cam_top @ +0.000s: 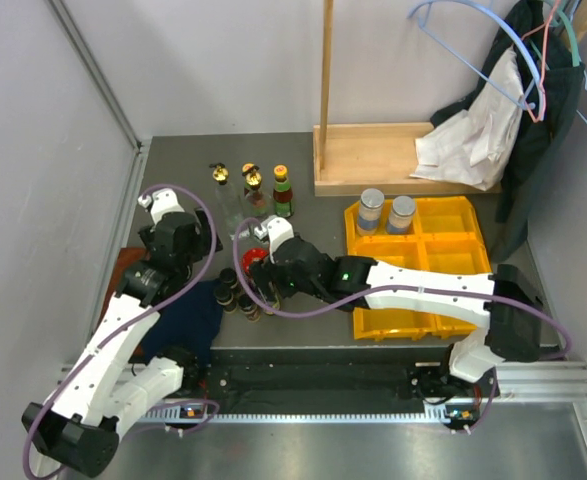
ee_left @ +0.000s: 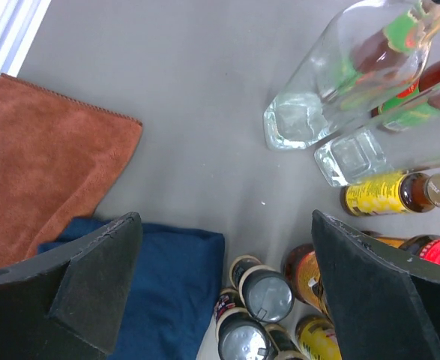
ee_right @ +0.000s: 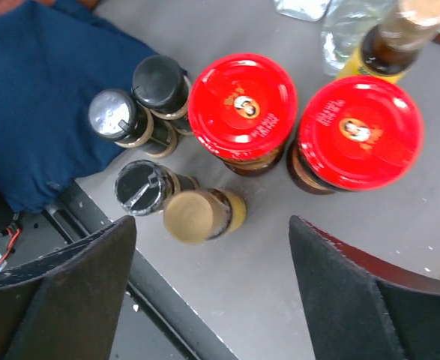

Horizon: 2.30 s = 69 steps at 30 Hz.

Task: Organize the condiment bottles
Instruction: Pick up the bottle from the center of the board, then place the bottle in the storage box.

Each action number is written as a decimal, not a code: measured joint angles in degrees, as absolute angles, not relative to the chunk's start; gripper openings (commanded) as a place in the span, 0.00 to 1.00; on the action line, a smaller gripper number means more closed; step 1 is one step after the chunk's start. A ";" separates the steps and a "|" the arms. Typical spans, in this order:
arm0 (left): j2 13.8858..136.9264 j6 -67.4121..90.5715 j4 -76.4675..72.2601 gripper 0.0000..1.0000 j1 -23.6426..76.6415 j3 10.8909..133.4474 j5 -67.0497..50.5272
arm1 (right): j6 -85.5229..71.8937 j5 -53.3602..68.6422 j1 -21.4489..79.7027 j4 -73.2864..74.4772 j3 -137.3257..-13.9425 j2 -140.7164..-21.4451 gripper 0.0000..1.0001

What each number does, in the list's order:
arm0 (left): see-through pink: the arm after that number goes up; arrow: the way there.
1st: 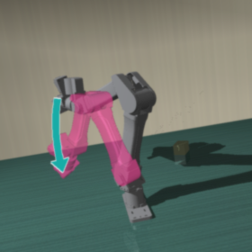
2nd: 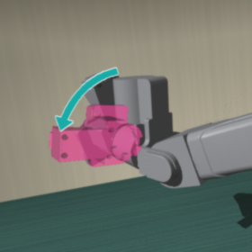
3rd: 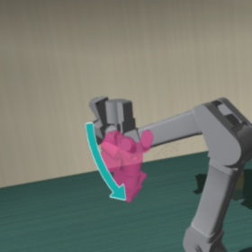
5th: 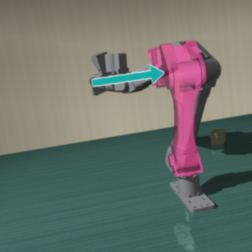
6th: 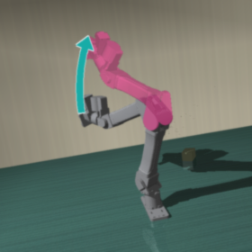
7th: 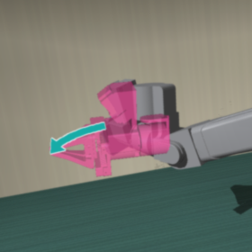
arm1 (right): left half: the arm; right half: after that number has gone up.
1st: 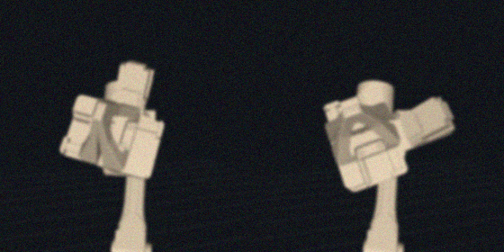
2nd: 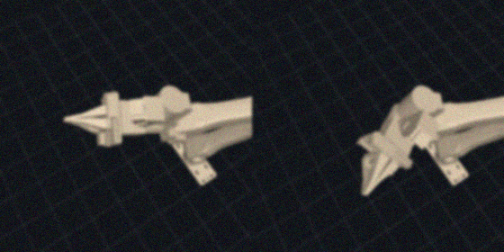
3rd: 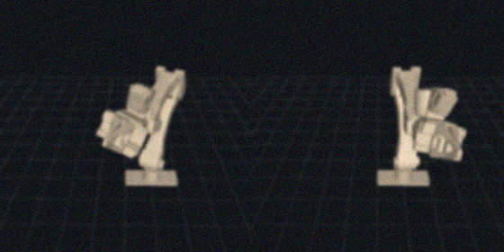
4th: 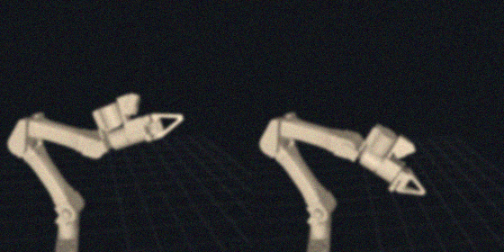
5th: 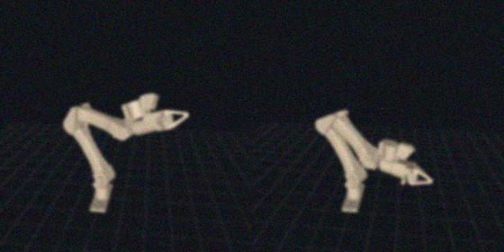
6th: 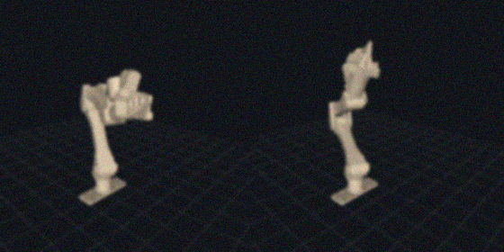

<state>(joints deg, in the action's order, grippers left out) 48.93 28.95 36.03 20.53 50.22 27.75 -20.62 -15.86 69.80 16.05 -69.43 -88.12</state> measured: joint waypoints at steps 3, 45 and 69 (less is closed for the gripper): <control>48.18 28.93 36.01 0.99 20.05 50.04 27.22 | -20.64 -15.25 69.97 15.86 -69.87 -89.97 0.77; 45.60 28.67 36.07 0.99 18.83 48.14 26.37 | -25.12 -20.58 70.50 28.77 -77.73 -97.08 0.00; 44.58 25.28 35.44 0.99 18.79 48.21 21.93 | -31.83 -42.02 56.05 47.27 -66.30 -63.42 0.00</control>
<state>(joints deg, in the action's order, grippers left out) 44.58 25.28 35.44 18.79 48.21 21.93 -31.83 -42.02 56.05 47.27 -66.30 -63.42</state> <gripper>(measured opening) 0.987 0.337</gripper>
